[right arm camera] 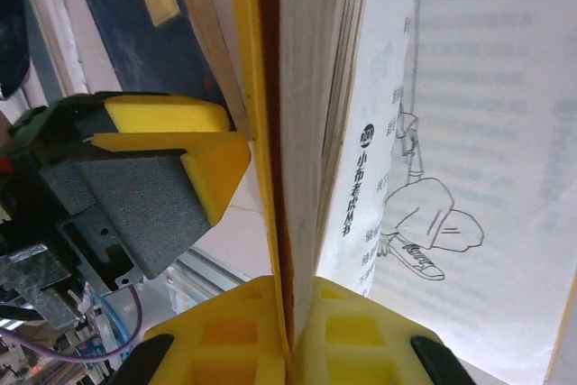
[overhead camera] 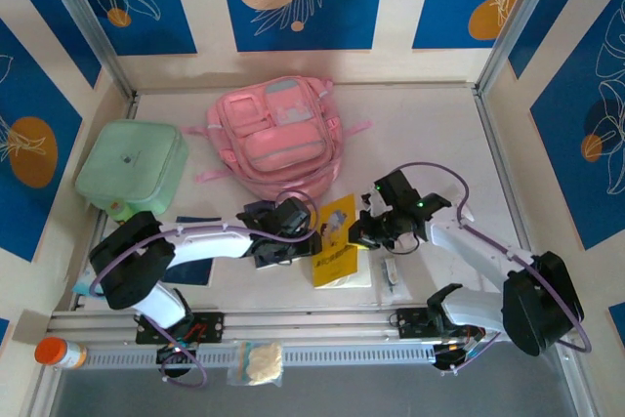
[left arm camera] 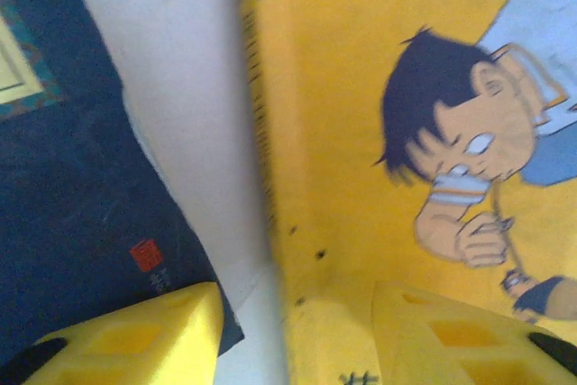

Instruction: Pack the student bag

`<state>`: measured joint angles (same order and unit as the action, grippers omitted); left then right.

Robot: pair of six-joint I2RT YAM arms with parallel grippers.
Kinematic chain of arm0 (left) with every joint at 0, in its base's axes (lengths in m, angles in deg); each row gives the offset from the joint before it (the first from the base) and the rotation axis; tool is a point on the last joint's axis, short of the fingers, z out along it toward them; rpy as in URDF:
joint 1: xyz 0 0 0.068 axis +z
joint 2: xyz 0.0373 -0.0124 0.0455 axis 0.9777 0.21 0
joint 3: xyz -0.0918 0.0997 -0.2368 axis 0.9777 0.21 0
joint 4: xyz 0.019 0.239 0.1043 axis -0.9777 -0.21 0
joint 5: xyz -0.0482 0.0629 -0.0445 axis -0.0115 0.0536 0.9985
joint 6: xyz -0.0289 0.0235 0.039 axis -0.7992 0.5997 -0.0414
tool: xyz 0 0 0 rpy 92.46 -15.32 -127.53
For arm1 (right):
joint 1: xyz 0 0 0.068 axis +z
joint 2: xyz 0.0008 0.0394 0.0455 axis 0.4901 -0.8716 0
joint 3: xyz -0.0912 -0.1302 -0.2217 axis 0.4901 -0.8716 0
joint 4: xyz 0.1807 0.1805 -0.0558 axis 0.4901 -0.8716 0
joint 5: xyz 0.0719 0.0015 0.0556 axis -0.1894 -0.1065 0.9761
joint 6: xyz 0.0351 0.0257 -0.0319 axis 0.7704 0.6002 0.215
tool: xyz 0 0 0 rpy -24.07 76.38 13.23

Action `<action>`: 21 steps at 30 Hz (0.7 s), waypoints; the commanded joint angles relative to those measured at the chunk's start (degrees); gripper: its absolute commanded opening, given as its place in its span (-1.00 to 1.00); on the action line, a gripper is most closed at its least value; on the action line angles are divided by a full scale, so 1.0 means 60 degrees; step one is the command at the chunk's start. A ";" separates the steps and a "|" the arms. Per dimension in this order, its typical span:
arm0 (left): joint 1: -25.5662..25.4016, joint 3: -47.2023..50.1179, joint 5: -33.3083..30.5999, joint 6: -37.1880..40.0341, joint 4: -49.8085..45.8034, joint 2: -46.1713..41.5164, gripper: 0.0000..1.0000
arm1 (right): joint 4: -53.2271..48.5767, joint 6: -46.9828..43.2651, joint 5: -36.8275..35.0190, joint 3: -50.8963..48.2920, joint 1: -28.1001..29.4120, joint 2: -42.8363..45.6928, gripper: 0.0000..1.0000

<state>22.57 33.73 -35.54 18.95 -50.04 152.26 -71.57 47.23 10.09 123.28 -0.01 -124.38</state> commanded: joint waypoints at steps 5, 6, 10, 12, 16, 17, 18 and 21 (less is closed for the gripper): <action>0.0420 -0.0302 -0.0202 0.0430 -0.0906 -0.1899 0.08 | -0.0375 -0.0398 0.0736 0.0942 -0.0635 0.0907 -1.00; 0.0582 -0.0312 -0.0111 0.0491 -0.0955 -0.2143 0.10 | -0.0474 -0.0453 0.0760 0.1088 -0.0695 0.0952 -1.00; 0.1324 -0.0479 0.0553 0.0912 -0.1221 -0.3135 0.20 | -0.0931 -0.0640 0.0870 0.1939 -0.0969 0.1039 -1.00; 0.1754 -0.0548 0.1094 0.1088 -0.1237 -0.3484 0.27 | -0.0931 -0.0648 0.1008 0.2334 -0.1073 0.1073 -1.00; 0.2645 -0.0551 0.2017 0.1042 -0.0970 -0.3992 0.37 | -0.1076 -0.0697 0.1304 0.3259 -0.1254 0.0908 -1.00; 0.2761 -0.0519 0.2157 0.1033 -0.0807 -0.4092 0.39 | -0.1078 -0.0727 0.1345 0.3432 -0.1281 0.0877 -1.00; 0.2941 -0.0485 0.2311 0.0983 -0.0589 -0.4165 0.42 | -0.1054 -0.0747 0.1362 0.3607 -0.1315 0.0830 -1.00; 0.3405 -0.0462 0.2916 0.0817 0.0208 -0.4133 0.49 | -0.0674 -0.0637 0.1684 0.3986 -0.1416 0.0609 -1.00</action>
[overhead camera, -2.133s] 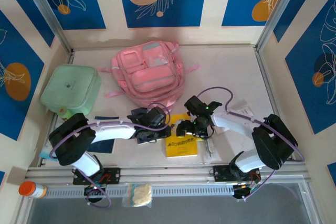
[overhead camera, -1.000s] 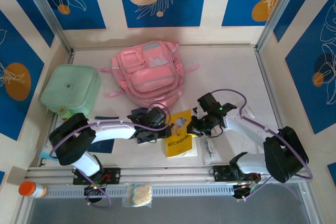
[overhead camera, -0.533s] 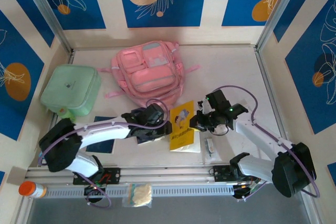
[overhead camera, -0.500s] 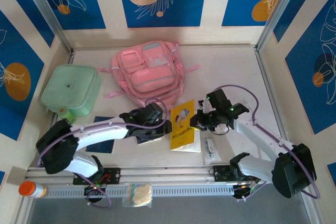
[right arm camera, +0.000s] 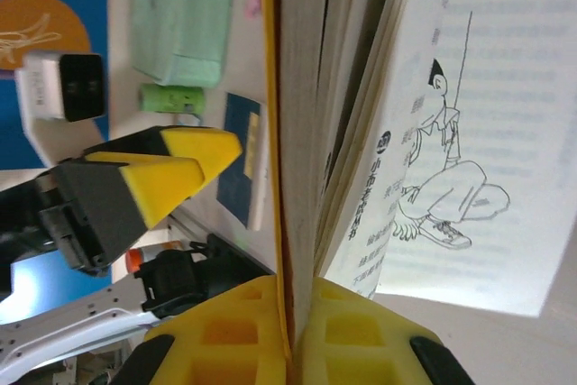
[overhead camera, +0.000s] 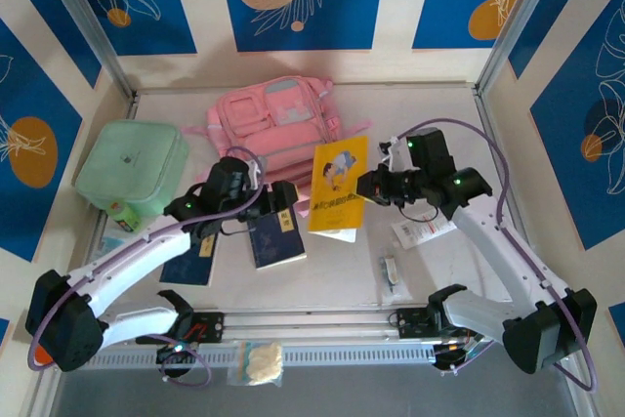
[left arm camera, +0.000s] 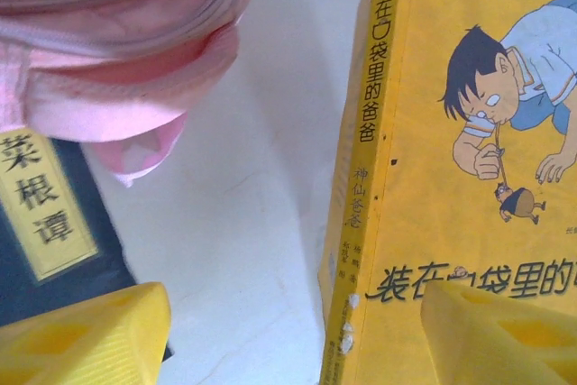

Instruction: Pack the student bag

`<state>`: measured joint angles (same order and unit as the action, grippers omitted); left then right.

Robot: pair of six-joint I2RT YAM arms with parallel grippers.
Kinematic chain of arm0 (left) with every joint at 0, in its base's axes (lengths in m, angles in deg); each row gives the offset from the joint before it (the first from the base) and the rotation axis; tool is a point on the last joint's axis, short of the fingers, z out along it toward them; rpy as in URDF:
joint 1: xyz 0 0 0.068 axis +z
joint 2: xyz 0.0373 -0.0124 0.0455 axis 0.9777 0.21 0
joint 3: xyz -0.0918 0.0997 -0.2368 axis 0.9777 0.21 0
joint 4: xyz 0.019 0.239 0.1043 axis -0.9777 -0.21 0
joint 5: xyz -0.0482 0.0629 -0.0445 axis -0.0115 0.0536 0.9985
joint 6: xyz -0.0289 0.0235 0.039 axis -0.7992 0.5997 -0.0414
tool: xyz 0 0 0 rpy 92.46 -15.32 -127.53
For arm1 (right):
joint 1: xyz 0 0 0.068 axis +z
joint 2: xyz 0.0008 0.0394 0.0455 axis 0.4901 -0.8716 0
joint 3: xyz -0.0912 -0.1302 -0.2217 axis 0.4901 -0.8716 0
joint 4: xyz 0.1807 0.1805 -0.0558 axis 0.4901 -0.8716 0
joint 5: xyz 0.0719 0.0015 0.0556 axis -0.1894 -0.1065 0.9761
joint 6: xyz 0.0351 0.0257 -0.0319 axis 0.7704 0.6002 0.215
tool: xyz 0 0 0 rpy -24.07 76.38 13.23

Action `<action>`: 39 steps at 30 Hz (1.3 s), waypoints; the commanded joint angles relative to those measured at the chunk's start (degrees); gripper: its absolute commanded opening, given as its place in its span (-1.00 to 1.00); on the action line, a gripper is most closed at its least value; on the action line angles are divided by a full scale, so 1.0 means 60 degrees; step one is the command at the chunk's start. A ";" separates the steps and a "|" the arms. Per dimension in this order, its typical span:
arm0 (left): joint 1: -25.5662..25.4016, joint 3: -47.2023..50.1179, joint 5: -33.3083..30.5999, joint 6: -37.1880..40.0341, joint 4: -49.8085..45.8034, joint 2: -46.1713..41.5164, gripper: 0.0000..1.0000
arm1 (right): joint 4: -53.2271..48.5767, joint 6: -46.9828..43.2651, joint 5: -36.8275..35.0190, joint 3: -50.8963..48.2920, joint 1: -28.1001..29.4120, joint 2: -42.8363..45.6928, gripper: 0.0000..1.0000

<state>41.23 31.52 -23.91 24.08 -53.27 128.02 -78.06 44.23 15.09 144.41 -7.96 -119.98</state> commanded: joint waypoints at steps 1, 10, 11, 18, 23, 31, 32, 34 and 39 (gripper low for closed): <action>0.0394 -0.0094 0.1073 -0.0026 0.1026 -0.0049 0.50 | 0.0558 -0.0119 0.1013 0.0601 -0.0119 -0.0239 -1.00; 0.0982 0.0167 0.2270 -0.0592 0.4088 0.0608 0.55 | 0.1458 -0.0180 0.1850 0.1578 -0.0325 -0.1146 -1.00; 0.0984 0.0124 0.2352 -0.0630 0.4212 0.0705 0.55 | 0.1573 -0.0144 0.1911 0.1592 -0.0324 -0.1201 -1.00; 0.0992 -0.0149 0.2527 -0.0676 0.4118 0.1090 0.52 | 0.2262 0.0029 0.2348 0.1553 -0.0305 -0.1429 -1.00; 0.0976 -0.0116 0.2868 -0.1208 0.5178 0.1229 0.32 | 0.2583 0.0118 0.2407 0.1353 -0.0308 -0.1503 -1.00; 0.0842 -0.0225 0.2966 -0.1432 0.5514 0.1213 -0.03 | 0.2465 -0.0176 0.2387 0.1215 -0.0343 -0.1635 -1.00; 0.0819 -0.0250 0.2934 -0.1405 0.5461 0.1183 -0.11 | 0.2480 -0.0193 0.2392 0.1170 -0.0377 -0.1657 -1.00; 0.0757 -0.0299 0.2876 -0.1363 0.5367 0.1208 -0.18 | 0.2536 -0.0208 0.2463 0.1112 -0.0393 -0.1729 -1.00; 0.0685 -0.0357 0.2937 -0.1443 0.5521 0.1294 -0.24 | 0.2568 -0.0302 0.2561 0.1066 -0.0394 -0.1853 -1.00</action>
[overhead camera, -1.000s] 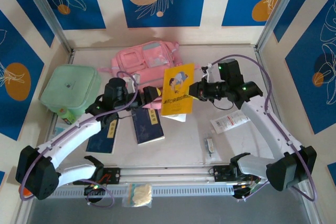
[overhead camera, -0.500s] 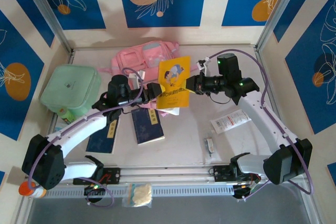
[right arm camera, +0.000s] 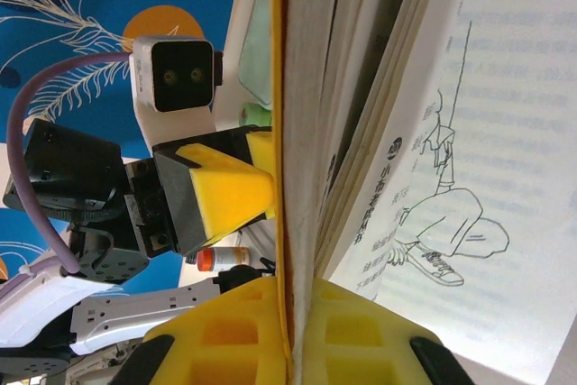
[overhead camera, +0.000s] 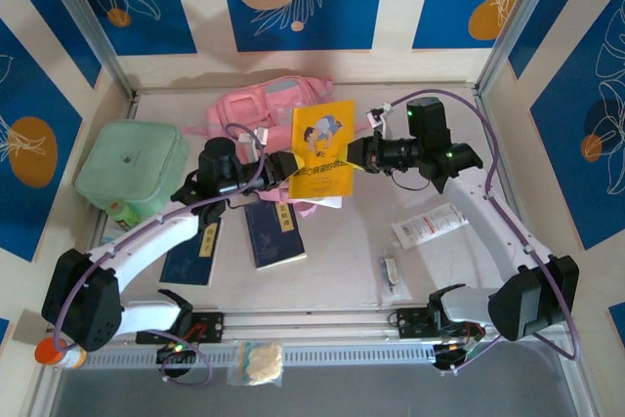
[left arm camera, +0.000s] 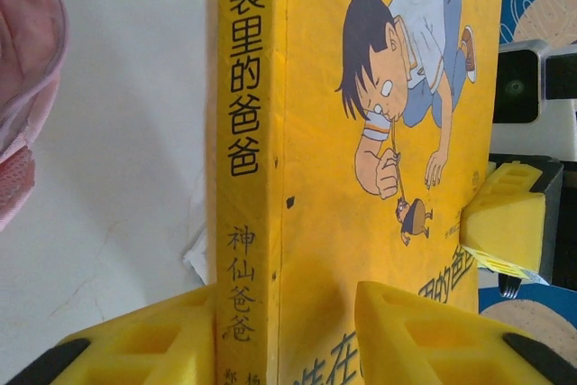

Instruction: Pack the student bag

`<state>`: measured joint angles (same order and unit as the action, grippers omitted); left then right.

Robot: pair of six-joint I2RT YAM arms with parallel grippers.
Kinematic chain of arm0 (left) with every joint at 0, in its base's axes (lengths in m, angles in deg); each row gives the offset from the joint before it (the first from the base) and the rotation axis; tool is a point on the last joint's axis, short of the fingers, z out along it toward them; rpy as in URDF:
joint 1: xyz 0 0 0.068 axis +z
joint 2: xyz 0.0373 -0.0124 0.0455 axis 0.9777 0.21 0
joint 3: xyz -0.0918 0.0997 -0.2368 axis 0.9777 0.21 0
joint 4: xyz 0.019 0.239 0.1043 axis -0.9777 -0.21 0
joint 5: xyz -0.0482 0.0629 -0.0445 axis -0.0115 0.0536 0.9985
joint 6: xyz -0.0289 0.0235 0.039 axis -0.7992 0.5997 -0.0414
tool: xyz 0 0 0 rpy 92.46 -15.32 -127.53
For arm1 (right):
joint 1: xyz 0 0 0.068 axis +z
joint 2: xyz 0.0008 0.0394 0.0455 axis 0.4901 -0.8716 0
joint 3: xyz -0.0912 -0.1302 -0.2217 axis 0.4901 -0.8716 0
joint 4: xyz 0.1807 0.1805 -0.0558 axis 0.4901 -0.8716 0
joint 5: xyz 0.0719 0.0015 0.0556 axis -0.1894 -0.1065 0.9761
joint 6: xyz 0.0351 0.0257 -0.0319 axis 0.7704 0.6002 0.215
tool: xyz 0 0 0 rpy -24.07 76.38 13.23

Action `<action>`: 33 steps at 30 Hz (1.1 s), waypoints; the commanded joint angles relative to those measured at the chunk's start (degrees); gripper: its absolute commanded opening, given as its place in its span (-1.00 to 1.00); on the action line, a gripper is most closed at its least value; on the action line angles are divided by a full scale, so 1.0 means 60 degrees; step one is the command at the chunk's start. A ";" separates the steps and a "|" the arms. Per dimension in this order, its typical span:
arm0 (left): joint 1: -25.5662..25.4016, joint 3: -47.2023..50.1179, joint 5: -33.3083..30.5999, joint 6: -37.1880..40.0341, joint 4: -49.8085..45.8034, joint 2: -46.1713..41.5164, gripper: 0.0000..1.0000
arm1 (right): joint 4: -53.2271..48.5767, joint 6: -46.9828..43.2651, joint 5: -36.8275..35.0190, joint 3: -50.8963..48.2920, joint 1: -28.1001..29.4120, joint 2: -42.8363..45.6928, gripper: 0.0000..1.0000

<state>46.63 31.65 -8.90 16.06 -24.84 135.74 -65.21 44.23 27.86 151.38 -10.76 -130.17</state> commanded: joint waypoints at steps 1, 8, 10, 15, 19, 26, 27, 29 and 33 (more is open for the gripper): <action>-0.0230 -0.0419 0.0435 -0.0084 0.0741 0.0026 -0.24 | 0.0437 -0.0332 0.0456 -0.0098 0.0066 -0.0183 -1.00; -0.0300 -0.0450 0.0458 -0.0422 0.1310 0.0227 -0.21 | 0.0440 -0.0409 0.0547 -0.0175 0.0047 -0.0304 -1.00; -0.0357 -0.0566 0.0461 -0.0363 0.1149 0.0263 -0.24 | 0.0484 -0.0429 0.0554 -0.0243 0.0015 -0.0303 -1.00; -0.0409 -0.0686 0.0481 -0.0324 0.1109 0.0292 -0.41 | 0.0389 -0.0492 0.0518 -0.0314 -0.0027 -0.0442 -1.00; -0.0416 -0.0844 0.0415 -0.0136 0.0728 0.0215 -0.69 | 0.0197 -0.0659 0.0389 -0.0291 -0.0076 -0.0440 -0.99; -0.0413 -0.1459 0.0330 -0.0110 0.0558 0.0328 -1.00 | -0.0368 -0.0776 0.0209 -0.0395 -0.0323 -0.0358 -0.06; -0.0411 -0.1572 0.0327 -0.0120 0.0598 0.0355 -1.00 | -0.0474 -0.0775 0.0151 -0.0452 -0.0392 -0.0302 0.15; -0.0411 -0.1777 0.0313 -0.0200 0.0710 0.0391 -1.00 | -0.0589 -0.0712 0.0136 -0.0581 -0.0553 -0.0179 0.50; -0.0439 -0.2115 0.0363 -0.0633 0.1299 0.0529 -1.00 | -0.0371 -0.0298 0.0789 -0.0857 -0.0878 -0.0145 0.98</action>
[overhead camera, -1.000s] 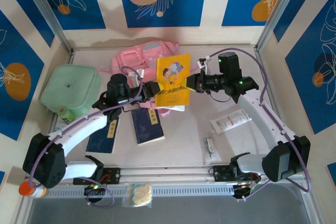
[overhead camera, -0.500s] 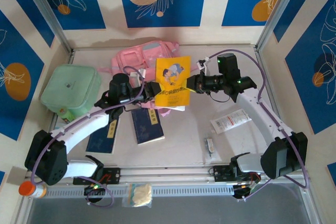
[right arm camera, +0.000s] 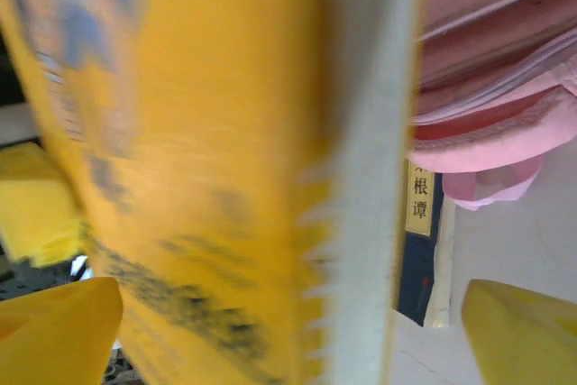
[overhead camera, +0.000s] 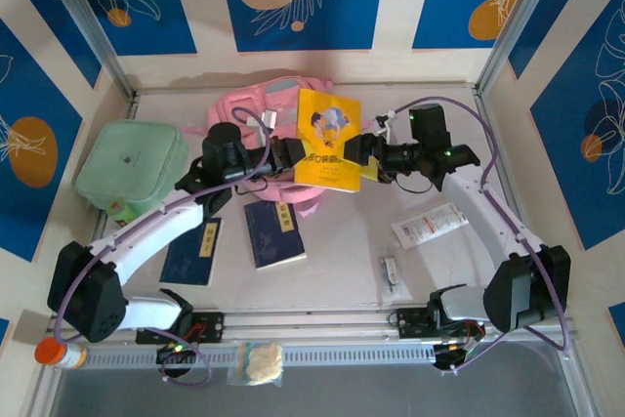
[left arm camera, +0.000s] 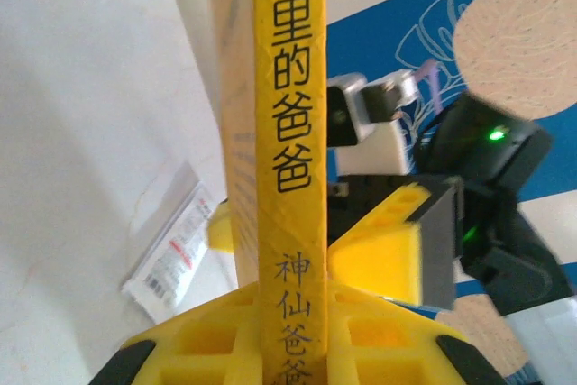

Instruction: Pack the student bag

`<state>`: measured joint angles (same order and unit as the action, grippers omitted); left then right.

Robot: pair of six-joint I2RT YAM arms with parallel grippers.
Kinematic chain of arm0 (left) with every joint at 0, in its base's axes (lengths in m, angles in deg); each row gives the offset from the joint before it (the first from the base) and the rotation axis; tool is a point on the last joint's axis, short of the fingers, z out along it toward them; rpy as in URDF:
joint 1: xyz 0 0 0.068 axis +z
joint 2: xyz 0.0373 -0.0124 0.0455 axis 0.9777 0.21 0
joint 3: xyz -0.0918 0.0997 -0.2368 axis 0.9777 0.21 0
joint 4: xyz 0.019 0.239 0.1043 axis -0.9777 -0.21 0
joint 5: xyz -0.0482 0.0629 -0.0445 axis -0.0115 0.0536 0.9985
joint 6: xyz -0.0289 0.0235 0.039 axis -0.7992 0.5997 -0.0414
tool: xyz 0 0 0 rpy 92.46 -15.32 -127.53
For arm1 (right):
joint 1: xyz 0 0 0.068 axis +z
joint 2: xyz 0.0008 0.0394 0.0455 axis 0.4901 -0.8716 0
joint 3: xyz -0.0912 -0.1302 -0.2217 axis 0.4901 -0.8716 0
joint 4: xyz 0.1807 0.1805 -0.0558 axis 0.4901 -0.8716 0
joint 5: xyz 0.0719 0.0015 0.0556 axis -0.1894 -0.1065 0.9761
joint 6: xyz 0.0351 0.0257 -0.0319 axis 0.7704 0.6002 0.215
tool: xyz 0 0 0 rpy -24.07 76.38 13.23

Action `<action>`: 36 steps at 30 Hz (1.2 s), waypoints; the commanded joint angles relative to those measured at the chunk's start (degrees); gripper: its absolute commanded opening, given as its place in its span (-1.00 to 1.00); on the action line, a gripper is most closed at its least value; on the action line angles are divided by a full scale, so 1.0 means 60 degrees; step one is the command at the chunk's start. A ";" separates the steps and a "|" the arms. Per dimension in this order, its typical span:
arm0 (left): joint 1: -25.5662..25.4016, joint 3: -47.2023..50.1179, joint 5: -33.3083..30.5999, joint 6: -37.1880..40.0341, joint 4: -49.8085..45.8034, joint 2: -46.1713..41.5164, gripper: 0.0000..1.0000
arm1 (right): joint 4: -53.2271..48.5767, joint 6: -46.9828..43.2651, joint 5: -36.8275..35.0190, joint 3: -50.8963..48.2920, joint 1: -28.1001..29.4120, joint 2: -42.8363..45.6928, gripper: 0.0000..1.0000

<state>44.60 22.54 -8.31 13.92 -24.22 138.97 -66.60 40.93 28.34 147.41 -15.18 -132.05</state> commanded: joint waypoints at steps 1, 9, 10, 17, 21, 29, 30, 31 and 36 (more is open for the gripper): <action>-0.0111 -0.0652 0.0261 -0.0361 0.1362 0.0029 -1.00 | -0.0017 0.0389 0.0965 -0.0195 -0.0148 0.0121 0.98; -0.0261 -0.0817 -0.0020 -0.0483 0.1593 0.0259 -1.00 | 0.3444 0.2925 0.2617 -0.0900 -0.0131 0.0481 0.99; -0.0257 -0.0785 -0.0082 -0.0415 0.1467 0.0263 -1.00 | 0.3888 0.3226 0.2731 -0.0987 -0.0137 0.0556 0.99; -0.0249 -0.0734 -0.0731 0.0617 -0.0342 0.0067 -1.00 | 0.4017 0.3552 0.2870 -0.1015 -0.0198 0.0824 0.67; -0.0251 -0.0724 -0.0854 0.0971 -0.0837 0.0034 -1.00 | 0.3662 0.3247 0.2670 -0.1004 -0.0238 0.0906 0.29; -0.0254 -0.0797 -0.1215 0.1666 -0.1790 -0.0083 -1.00 | 0.2942 0.2606 0.2263 -0.0990 -0.0238 0.0672 -0.50; -0.0252 -0.0760 -0.1278 0.1693 -0.1823 -0.0099 -1.00 | 0.2793 0.2509 0.2201 -0.0951 -0.0240 0.0654 -0.59; -0.0243 -0.0716 -0.1295 0.1728 -0.1856 -0.0126 -1.00 | 0.2644 0.2393 0.2124 -0.0916 -0.0248 0.0642 -0.72; -0.0249 -0.0723 -0.1267 0.2075 -0.2094 -0.0146 -0.74 | 0.1863 0.1828 0.1889 -0.0643 -0.0293 0.0515 -1.00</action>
<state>43.22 19.50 -14.28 22.23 -34.87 139.61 -52.09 55.43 40.10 141.18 -16.31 -128.70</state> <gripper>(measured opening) 0.145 0.147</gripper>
